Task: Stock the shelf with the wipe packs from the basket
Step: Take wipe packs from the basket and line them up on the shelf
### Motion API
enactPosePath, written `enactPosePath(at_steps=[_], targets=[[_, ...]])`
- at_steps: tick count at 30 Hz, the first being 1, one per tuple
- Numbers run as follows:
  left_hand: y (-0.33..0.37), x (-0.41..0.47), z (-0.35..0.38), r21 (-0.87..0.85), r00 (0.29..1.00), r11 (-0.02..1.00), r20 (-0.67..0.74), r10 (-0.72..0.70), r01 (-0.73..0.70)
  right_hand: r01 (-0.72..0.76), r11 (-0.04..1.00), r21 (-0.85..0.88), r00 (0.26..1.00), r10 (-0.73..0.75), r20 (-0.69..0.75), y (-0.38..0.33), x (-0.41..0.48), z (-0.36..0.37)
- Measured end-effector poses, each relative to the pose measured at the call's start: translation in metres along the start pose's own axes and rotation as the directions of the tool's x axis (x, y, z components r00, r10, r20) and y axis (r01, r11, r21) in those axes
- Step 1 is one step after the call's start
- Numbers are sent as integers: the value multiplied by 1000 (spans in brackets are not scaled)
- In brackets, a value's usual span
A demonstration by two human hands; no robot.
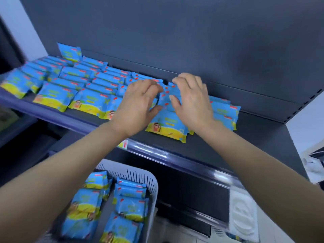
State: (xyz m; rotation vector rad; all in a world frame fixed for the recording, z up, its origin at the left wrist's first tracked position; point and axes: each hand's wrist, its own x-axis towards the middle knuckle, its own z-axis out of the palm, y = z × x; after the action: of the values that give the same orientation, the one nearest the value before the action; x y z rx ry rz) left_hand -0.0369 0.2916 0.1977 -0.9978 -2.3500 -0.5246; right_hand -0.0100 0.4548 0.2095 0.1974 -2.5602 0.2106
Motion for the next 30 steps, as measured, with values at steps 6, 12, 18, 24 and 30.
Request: enactPosePath(at_steps=[6, 12, 18, 24, 30], targets=[[-42, -57, -74, 74, 995, 996, -93, -38, 45, 73, 997, 2, 997, -73, -8, -96, -2, -1], [-75, -136, -91, 5, 995, 996, -54, -86, 86, 100, 991, 84, 992, -106, 69, -163, -43, 32], [-106, -238, -36, 0, 922, 976, 327, -208, 220, 68, 994, 91, 901, -100, 422, -198, -122, 118], [-142, -310, 32, 132, 699, 961, 663, -267, 243, 21, 1000, 1, 610, -14, 792, -192, -196, 194], [-171, -330, 70, 249, 631, 947, 706, -321, 203, -28, 997, -77, 558, 79, 826, -181, -215, 238]])
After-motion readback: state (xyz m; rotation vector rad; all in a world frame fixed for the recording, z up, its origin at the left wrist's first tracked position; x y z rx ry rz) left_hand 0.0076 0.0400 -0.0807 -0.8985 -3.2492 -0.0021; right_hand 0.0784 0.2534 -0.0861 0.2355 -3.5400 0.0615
